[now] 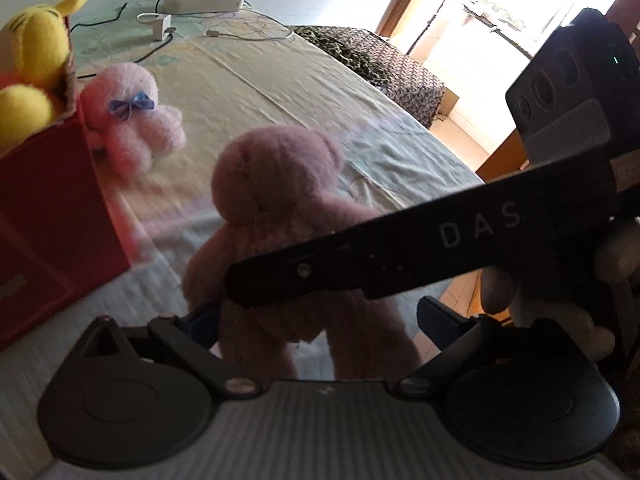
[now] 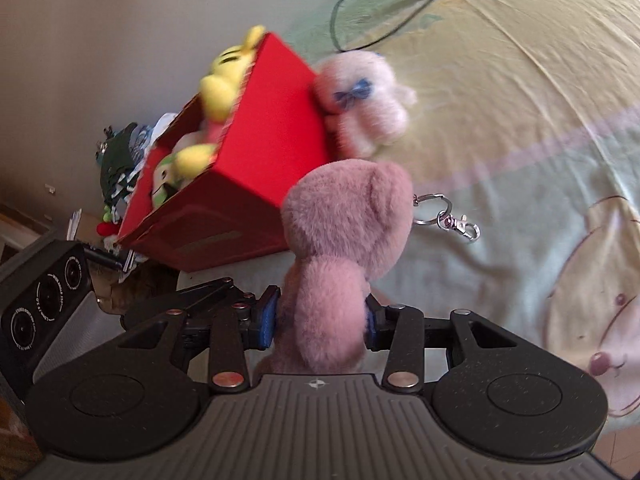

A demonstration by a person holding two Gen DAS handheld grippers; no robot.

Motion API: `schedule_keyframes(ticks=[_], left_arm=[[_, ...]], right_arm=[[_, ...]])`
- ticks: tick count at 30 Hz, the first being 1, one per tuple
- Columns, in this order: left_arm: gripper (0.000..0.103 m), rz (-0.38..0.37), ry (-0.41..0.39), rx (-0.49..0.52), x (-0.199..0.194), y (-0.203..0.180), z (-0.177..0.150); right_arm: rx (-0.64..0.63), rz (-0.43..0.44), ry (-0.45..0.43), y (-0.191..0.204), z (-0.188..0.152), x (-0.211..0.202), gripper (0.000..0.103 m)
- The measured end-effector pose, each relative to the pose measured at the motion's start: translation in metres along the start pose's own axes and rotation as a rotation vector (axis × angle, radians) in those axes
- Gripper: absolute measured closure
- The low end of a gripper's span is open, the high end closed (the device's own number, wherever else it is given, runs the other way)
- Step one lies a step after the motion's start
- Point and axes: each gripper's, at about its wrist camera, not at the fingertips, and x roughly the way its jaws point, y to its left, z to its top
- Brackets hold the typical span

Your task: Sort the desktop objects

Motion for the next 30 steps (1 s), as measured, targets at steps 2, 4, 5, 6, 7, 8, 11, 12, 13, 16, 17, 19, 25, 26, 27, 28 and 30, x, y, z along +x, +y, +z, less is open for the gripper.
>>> schedule_keyframes(ticks=[2,4,5,6,7,8,11,12,13,16,17,19,25,26,27,28,30], left_arm=[[0.005,-0.022,-0.004,0.009,-0.015,0.005,-0.009],[0.005,-0.032,-0.015,0.008,-0.028,0.011,-0.014],[0.005,-0.036,-0.024,0.007,-0.034,0.014,-0.016],[0.005,-0.038,-0.034,0.006,-0.041,0.017,-0.018],[0.005,-0.041,-0.046,0.006,-0.049,0.019,-0.020],[0.005,-0.043,-0.059,0.007,-0.056,0.022,-0.022],[0.005,-0.042,-0.100,0.020,-0.077,0.024,-0.025],[0.005,-0.040,-0.116,0.028,-0.084,0.025,-0.026],[0.005,-0.036,-0.132,0.037,-0.091,0.024,-0.026],[0.005,-0.032,-0.187,0.063,-0.112,0.024,-0.026],[0.005,-0.036,-0.207,0.066,-0.120,0.025,-0.024],[0.005,-0.043,-0.247,0.070,-0.135,0.028,-0.021],[0.005,-0.047,-0.351,0.071,-0.165,0.043,-0.008],[0.005,-0.041,-0.364,0.066,-0.168,0.046,-0.004],[0.005,-0.033,-0.376,0.064,-0.169,0.049,0.001],[0.005,-0.024,-0.388,0.063,-0.170,0.051,0.004],[0.005,-0.004,-0.408,0.063,-0.170,0.056,0.013]], right_arm=[[-0.035,-0.001,-0.005,0.018,-0.006,0.003,0.059],[-0.066,0.000,-0.014,0.034,-0.011,0.006,0.059],[-0.078,0.006,-0.020,0.042,-0.014,0.007,0.059],[-0.087,0.013,-0.026,0.048,-0.016,0.007,0.059],[-0.095,0.020,-0.033,0.054,-0.018,0.007,0.059],[-0.104,0.026,-0.040,0.061,-0.019,0.008,0.060],[-0.131,0.046,-0.055,0.078,-0.017,0.006,0.060],[-0.143,0.052,-0.060,0.084,-0.015,0.006,0.060],[-0.156,0.057,-0.067,0.089,-0.014,0.004,0.060],[-0.192,0.081,-0.091,0.106,-0.009,-0.004,0.060],[-0.200,0.091,-0.099,0.110,-0.006,-0.006,0.060],[-0.217,0.113,-0.119,0.120,-0.001,-0.011,0.060],[-0.294,0.133,-0.189,0.147,0.017,-0.013,0.060],[-0.301,0.134,-0.197,0.149,0.021,-0.011,0.060],[-0.307,0.135,-0.205,0.152,0.026,-0.010,0.060],[-0.313,0.137,-0.213,0.154,0.030,-0.009,0.060],[-0.327,0.134,-0.224,0.157,0.039,-0.005,0.060]])
